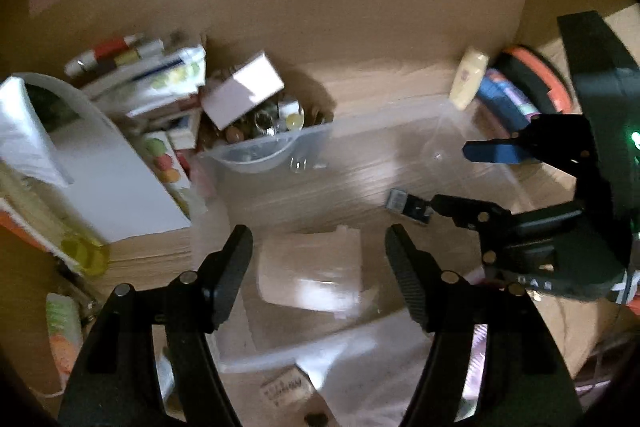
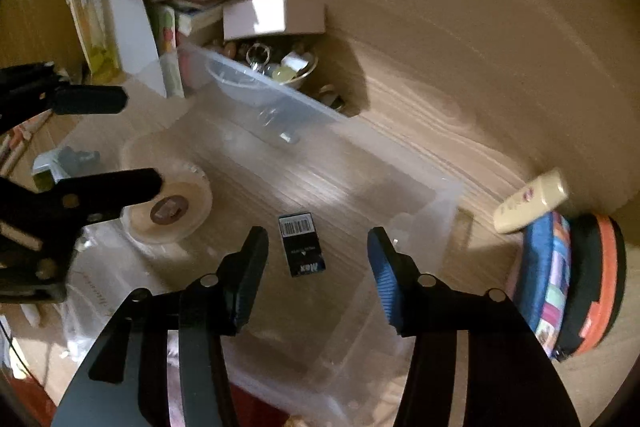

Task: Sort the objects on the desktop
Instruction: 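Grasp the dark green spray bottle with the left tool while the right tool approaches the red pouch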

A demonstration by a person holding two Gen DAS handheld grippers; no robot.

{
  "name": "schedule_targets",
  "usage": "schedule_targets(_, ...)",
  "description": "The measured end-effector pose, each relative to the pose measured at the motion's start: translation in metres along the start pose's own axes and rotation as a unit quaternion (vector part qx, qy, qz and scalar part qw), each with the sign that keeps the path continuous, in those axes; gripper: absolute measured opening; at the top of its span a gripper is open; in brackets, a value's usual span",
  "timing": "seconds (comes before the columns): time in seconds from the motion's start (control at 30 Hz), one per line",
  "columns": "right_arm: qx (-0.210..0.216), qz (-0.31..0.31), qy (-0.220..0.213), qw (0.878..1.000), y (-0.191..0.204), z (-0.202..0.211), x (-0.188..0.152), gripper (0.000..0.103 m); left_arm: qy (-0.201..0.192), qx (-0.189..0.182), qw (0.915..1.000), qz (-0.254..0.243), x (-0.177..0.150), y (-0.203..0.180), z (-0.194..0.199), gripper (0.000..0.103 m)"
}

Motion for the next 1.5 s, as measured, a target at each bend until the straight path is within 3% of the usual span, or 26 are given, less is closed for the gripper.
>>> schedule_targets(0.2,-0.006,-0.012,-0.033,0.999,0.017,0.057,-0.007,0.049,-0.025,0.001,0.9995,-0.016,-0.015,0.004,0.056,0.068)
schedule_targets(0.33,-0.001,-0.025,-0.064,0.998,0.032,0.096,-0.021,0.058,-0.054,0.039,0.9967,-0.045,-0.028,0.007,0.094,0.068)
schedule_targets(0.47,0.0,-0.031,-0.083,0.996,0.044,0.119,-0.036,0.059,-0.064,0.064,0.9945,-0.052,-0.039,0.018,0.12,0.069)
schedule_targets(0.83,-0.005,-0.022,-0.092,0.996,0.058,0.131,-0.062,0.06,-0.086,0.101,0.9904,-0.042,-0.048,0.05,0.162,0.073)
schedule_targets(1.03,-0.003,-0.021,-0.104,0.994,0.055,0.132,-0.067,0.061,-0.095,0.169,0.9807,-0.027,-0.04,0.099,0.185,0.074)
schedule_targets(1.2,0.001,-0.037,-0.108,0.993,0.049,0.123,-0.076,0.069,-0.06,0.139,0.9884,-0.01,-0.051,0.124,0.158,0.074)
schedule_targets(1.5,0.012,-0.071,-0.088,0.994,0.036,0.1,-0.108,0.069,0.015,0.07,0.9969,-0.034,-0.094,0.1,0.057,0.074)
Point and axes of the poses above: each gripper's, at about its wrist camera, not at the fingertips, and z roughly against the way its jaws point, y to its left, x to its top, the point moved 2 cm from there along -z, roughly the way its jaws point, and after that the axes turned 13 degrees about x, right-handed, at the moved point
